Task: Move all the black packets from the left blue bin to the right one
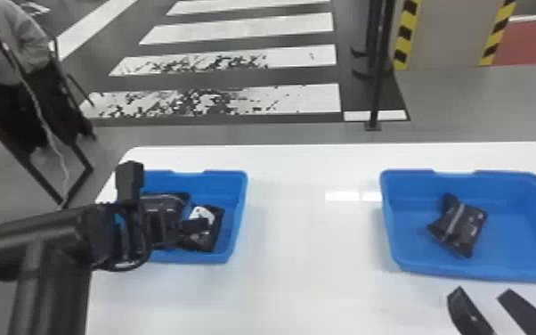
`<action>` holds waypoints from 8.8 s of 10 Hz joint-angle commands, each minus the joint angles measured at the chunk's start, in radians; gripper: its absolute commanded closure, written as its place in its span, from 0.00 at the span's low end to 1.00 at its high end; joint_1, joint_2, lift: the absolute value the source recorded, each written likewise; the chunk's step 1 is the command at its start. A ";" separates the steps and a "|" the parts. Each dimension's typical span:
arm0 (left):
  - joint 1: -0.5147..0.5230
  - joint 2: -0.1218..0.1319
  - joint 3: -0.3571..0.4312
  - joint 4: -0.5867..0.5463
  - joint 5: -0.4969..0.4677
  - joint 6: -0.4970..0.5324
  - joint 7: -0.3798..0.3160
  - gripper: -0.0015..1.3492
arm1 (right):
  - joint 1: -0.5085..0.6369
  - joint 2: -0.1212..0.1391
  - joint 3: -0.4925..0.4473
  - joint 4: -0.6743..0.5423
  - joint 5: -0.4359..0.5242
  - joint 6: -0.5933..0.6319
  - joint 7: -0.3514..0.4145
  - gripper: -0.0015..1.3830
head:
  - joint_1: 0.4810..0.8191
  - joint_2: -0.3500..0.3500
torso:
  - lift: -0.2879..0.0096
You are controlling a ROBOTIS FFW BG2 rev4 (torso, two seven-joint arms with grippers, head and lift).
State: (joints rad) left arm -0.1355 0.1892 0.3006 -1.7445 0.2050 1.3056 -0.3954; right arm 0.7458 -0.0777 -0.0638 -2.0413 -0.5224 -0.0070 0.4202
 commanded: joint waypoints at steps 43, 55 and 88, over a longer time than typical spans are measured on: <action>0.756 -0.158 0.190 -0.836 0.292 -0.564 -0.077 0.12 | -0.446 -0.039 -0.104 0.236 0.120 0.103 -0.003 0.08 | 0.63 0.45 | 0.50; 0.383 -0.059 0.302 -0.505 -0.159 -0.199 -0.048 0.12 | 0.057 0.026 -0.036 -0.068 0.169 -0.047 -0.052 0.09 | 0.63 1.00 | 0.50; 0.216 0.001 -0.323 -0.625 0.144 -0.049 -0.105 0.90 | -0.334 -0.040 0.142 -0.053 -0.002 0.287 0.118 0.10 | 0.63 0.56 | 0.50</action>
State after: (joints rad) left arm 0.0878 0.1889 -0.0027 -2.3696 0.3407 1.2586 -0.5001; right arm 0.4243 -0.1162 0.0703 -2.1027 -0.5191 0.2775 0.5384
